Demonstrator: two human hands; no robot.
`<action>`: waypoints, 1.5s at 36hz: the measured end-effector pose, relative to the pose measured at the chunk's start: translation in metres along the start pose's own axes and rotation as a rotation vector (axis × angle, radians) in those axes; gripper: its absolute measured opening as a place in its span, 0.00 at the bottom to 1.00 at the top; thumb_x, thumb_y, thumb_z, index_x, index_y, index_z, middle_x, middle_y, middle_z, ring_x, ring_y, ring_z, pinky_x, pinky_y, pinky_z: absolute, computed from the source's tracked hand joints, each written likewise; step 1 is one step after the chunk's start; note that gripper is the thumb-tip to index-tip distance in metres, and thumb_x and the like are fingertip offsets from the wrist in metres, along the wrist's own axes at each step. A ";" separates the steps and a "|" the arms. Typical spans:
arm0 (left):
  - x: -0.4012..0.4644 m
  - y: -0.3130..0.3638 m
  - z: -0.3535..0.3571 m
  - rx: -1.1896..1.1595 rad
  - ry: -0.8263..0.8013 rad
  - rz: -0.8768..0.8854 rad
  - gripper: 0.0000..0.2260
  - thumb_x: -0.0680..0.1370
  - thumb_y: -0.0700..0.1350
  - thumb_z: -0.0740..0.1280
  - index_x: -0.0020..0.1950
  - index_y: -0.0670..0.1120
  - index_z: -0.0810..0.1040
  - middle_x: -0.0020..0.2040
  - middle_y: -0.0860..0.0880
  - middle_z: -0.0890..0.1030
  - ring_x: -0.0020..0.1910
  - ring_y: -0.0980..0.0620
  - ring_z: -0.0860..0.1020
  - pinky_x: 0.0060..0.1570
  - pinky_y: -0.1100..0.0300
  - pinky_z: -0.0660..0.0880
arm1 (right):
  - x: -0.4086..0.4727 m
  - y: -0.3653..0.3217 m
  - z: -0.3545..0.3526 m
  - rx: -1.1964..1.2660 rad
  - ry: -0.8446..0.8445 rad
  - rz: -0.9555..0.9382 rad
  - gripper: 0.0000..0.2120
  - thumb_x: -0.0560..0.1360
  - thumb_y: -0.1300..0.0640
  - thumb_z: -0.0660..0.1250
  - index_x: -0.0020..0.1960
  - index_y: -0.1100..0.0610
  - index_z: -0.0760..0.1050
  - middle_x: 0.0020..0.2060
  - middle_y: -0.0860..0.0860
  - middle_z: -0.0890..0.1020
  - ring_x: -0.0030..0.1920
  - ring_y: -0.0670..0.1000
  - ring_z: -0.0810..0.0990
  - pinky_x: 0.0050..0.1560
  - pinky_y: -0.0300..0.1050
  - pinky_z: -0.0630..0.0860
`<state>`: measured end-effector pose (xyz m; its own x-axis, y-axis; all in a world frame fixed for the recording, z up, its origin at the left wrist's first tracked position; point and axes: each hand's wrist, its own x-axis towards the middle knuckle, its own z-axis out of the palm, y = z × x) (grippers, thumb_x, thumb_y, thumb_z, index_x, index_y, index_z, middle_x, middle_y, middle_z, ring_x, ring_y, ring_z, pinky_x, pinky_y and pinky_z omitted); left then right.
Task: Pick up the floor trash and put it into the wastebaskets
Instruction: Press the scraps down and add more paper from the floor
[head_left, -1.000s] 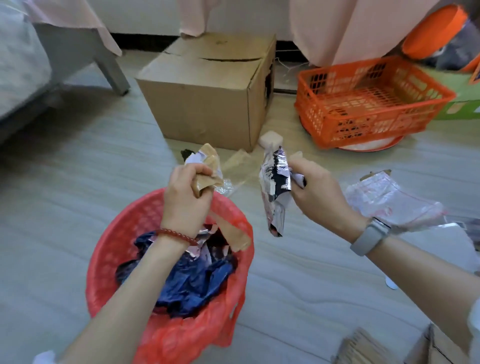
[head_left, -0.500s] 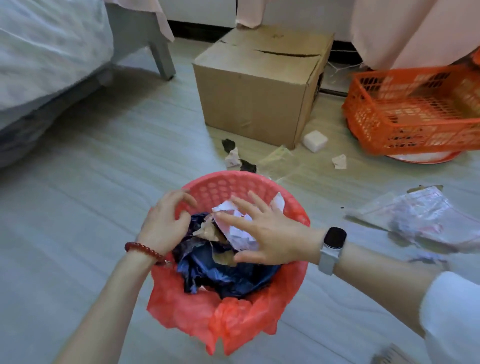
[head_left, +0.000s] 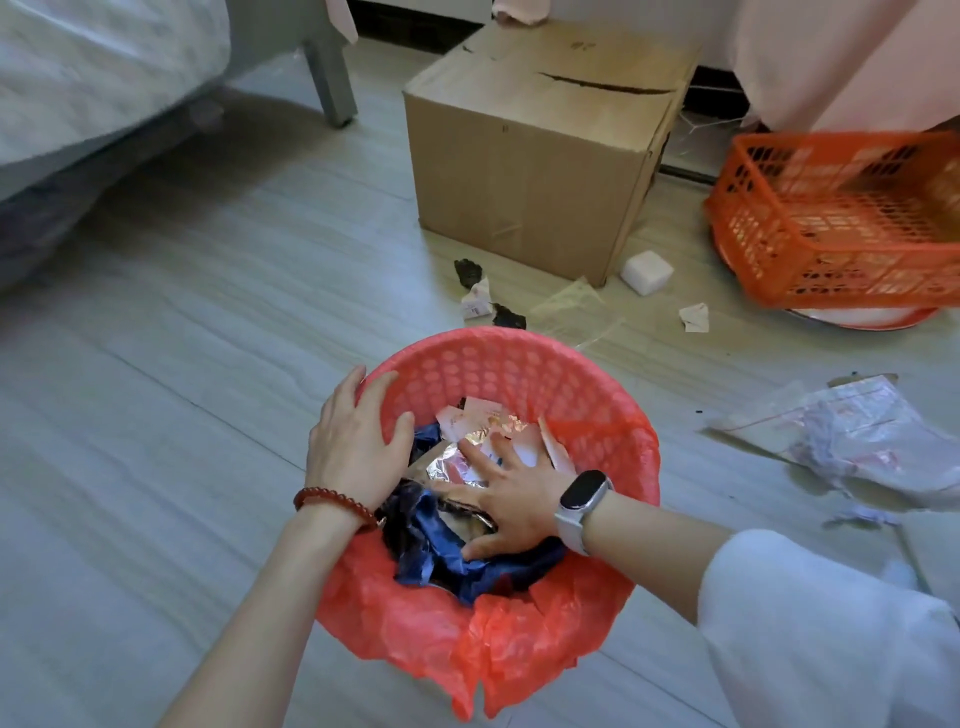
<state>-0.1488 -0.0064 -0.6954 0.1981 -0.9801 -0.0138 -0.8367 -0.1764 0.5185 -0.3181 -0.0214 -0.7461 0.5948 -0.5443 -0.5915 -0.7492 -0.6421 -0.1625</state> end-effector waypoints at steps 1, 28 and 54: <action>0.001 0.001 -0.001 -0.025 0.013 0.001 0.20 0.77 0.46 0.62 0.69 0.49 0.67 0.73 0.45 0.62 0.72 0.46 0.61 0.69 0.48 0.60 | -0.005 -0.001 -0.006 0.018 0.019 -0.005 0.37 0.72 0.32 0.57 0.71 0.34 0.37 0.75 0.51 0.37 0.73 0.66 0.36 0.65 0.77 0.41; -0.042 0.337 0.185 -0.103 -0.491 0.786 0.13 0.77 0.42 0.59 0.61 0.45 0.74 0.60 0.44 0.74 0.59 0.44 0.73 0.58 0.50 0.71 | -0.323 0.221 0.094 0.870 0.943 0.727 0.10 0.77 0.61 0.59 0.49 0.52 0.78 0.38 0.42 0.80 0.40 0.36 0.78 0.49 0.36 0.74; -0.281 0.420 0.443 0.244 -0.981 0.908 0.18 0.76 0.40 0.61 0.66 0.45 0.69 0.66 0.43 0.68 0.64 0.46 0.68 0.60 0.57 0.67 | -0.483 0.234 0.479 1.234 0.265 1.722 0.50 0.67 0.33 0.64 0.73 0.43 0.33 0.74 0.53 0.34 0.73 0.66 0.36 0.67 0.67 0.55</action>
<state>-0.7813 0.1542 -0.8524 -0.8228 -0.4014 -0.4024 -0.5654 0.6496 0.5082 -0.9206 0.3497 -0.8765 -0.7842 -0.1664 -0.5977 -0.1436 0.9859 -0.0861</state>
